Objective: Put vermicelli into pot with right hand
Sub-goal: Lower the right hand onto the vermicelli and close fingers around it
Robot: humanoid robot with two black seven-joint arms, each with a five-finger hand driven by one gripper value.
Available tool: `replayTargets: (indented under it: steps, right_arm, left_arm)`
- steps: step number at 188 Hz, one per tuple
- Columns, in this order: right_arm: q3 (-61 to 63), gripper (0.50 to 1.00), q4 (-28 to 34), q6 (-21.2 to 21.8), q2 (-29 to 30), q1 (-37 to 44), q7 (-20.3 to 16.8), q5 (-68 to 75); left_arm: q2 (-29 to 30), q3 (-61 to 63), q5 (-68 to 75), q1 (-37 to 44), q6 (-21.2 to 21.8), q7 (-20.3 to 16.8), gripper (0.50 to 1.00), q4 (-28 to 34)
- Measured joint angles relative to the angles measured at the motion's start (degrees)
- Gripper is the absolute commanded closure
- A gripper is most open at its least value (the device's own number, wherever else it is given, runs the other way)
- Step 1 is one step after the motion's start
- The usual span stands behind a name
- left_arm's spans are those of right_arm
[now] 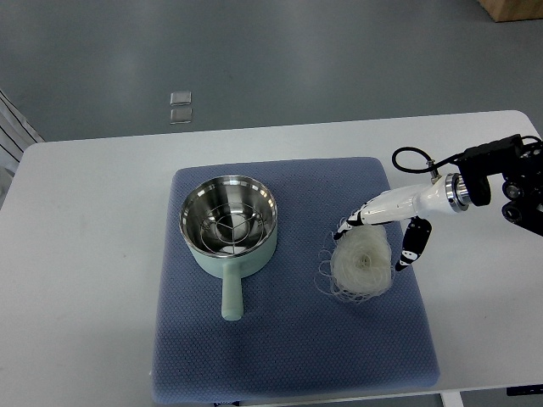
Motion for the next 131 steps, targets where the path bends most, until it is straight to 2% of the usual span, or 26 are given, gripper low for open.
replayTargets:
  steps: [92,131]
  right_arm:
    - [0.2,0.579,1.2,-2.2,2.0,-2.3,0.6,0.8]
    - [0.1,0.634,1.3,-2.2,2.7,-3.0,0.4,0.4]
  left_arm:
    - [0.0,0.0,0.0,0.0,0.0,0.0,0.5,0.0]
    - [0.0,0.0,0.0,0.0,0.0,0.0,0.5,0.0]
